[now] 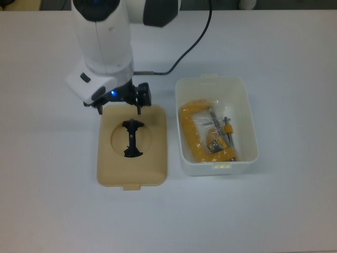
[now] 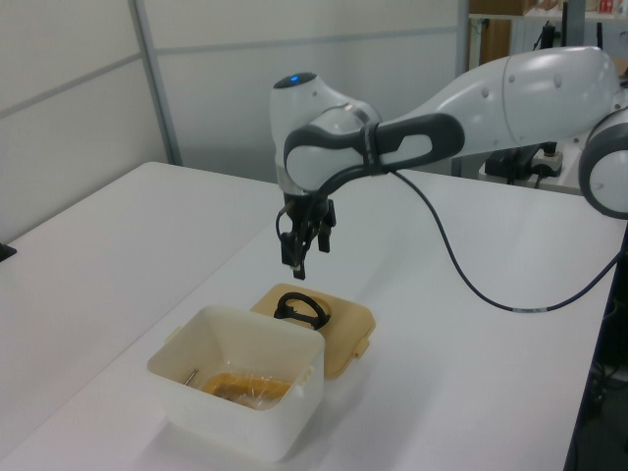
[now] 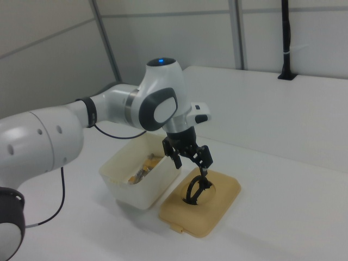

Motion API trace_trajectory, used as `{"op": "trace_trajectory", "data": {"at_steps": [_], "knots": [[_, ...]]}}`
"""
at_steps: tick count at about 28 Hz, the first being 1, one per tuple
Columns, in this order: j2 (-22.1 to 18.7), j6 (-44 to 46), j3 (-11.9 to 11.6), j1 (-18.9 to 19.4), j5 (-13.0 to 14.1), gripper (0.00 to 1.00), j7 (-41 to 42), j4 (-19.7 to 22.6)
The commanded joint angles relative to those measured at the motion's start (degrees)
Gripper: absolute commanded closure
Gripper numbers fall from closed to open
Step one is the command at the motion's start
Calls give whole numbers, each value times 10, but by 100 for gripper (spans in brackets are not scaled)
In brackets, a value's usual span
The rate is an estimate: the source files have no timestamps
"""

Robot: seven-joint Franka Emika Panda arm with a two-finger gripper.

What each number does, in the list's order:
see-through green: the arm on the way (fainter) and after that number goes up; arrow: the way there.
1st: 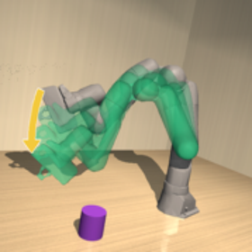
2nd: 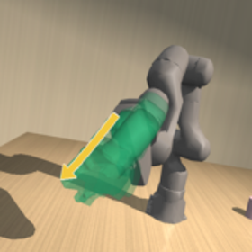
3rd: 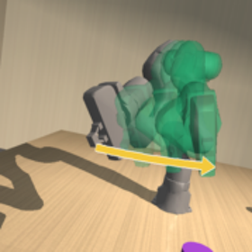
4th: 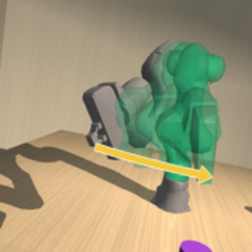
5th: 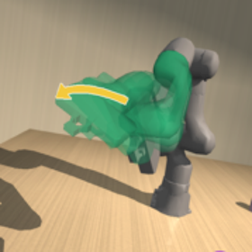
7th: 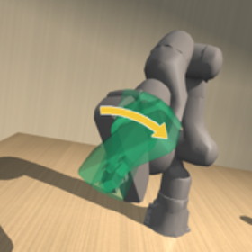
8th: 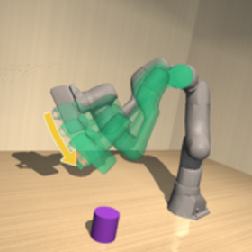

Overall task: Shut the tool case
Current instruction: 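Move the gripper over the beige lid and lower toward its black handle, then close the gripper on the black handle of the beige lid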

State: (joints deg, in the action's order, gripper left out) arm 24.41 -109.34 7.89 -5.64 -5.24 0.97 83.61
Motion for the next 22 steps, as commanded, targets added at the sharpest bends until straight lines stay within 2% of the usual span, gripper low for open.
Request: {"op": "trace_trajectory", "data": {"at_steps": [1, 9, 13, 22], "knots": [[13, -22, -2, 15, -21, 0, -26, 7], [34, -23, -2, 30, -32, 0, -50, 4], [47, -23, -2, 34, -39, 7, -60, 3], [56, -28, -3, 41, -47, 7, -74, 2]]}}
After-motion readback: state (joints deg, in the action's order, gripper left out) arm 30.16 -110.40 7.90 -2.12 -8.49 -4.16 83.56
